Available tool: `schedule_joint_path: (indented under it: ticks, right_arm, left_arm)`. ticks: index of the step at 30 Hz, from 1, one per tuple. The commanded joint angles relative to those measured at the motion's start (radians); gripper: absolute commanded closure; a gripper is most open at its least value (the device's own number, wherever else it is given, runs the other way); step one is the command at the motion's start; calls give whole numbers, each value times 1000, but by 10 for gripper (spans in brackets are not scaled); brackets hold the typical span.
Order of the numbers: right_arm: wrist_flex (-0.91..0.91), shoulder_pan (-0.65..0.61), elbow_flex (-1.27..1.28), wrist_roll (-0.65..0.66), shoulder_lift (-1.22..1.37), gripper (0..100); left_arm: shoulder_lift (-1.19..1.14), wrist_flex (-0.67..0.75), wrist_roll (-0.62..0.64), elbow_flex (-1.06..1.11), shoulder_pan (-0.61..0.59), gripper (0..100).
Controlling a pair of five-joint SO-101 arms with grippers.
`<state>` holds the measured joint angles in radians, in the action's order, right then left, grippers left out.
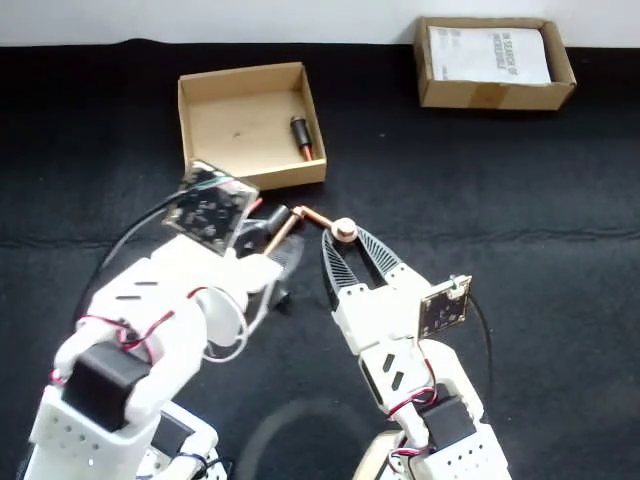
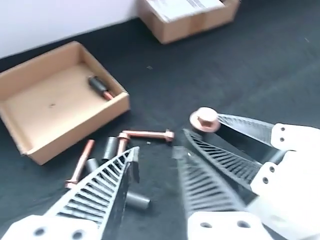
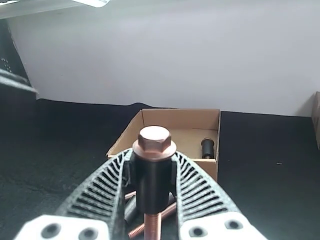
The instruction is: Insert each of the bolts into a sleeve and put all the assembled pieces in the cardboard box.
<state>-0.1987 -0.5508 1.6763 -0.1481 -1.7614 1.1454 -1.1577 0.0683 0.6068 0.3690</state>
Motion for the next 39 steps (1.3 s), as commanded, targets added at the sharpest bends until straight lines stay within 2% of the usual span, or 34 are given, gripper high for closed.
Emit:
schedule_joint_path:
  ticks: [1,6,11,20,28,35,39]
  right_arm:
    - [-10,12,136,5,-25,991]
    - [-70,12,119,5,-35,991]
    - [-200,12,-15,3,-27,991]
    - [-355,12,-220,8,-1,991]
    - [-377,74,-530,6,371,991]
    - [-377,91,-808,3,743,991]
    - [-377,88,-958,2,940,991]
  left_arm:
    - [33,2,-3,-4,-70,986]
    - [79,0,-3,84,-165,991]
    - [220,9,-3,315,-245,991]
    - [644,232,-3,872,-366,991]
    - [665,367,2,1089,-377,991]
    - [664,367,3,1089,-380,991]
    - [664,296,3,1089,-380,991]
